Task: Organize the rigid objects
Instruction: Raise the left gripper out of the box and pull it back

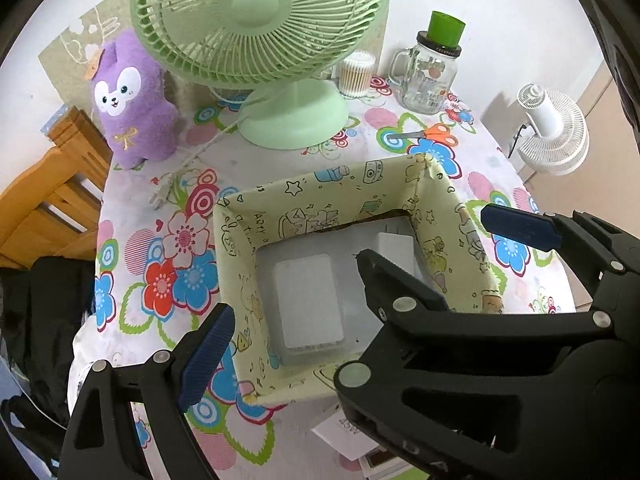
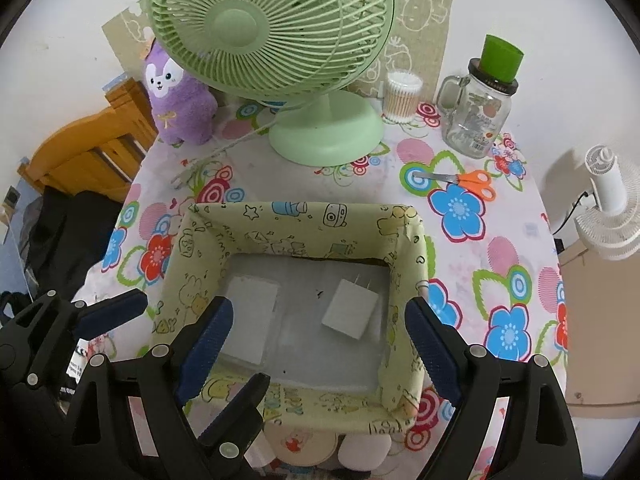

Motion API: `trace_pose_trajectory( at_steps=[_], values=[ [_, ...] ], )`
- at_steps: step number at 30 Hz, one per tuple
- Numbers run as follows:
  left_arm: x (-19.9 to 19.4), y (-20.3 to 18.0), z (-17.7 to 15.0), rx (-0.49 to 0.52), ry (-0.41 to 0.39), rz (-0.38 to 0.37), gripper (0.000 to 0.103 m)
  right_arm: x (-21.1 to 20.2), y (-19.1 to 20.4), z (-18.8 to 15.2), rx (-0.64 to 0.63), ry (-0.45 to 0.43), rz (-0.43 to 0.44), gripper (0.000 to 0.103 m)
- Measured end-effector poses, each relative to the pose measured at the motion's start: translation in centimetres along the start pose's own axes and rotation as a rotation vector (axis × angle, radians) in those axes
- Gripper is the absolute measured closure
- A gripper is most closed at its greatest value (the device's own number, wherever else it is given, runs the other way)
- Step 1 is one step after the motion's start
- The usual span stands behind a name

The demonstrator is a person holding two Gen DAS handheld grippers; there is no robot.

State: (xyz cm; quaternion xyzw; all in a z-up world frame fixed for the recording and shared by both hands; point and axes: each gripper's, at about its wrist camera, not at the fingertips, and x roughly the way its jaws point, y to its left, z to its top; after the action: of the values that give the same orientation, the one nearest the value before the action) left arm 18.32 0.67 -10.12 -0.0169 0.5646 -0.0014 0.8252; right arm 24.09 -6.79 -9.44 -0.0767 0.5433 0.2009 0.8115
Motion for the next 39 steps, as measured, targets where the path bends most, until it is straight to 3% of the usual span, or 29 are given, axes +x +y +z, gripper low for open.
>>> trace_pose_trajectory(
  at_steps=[39],
  values=[
    [-6.4,-1.5,-5.3,-0.036,-0.08,0.074,0.011,-8.3,-1.0,-5.7,-0.018,-0.078,-0.037,0.013]
  ],
)
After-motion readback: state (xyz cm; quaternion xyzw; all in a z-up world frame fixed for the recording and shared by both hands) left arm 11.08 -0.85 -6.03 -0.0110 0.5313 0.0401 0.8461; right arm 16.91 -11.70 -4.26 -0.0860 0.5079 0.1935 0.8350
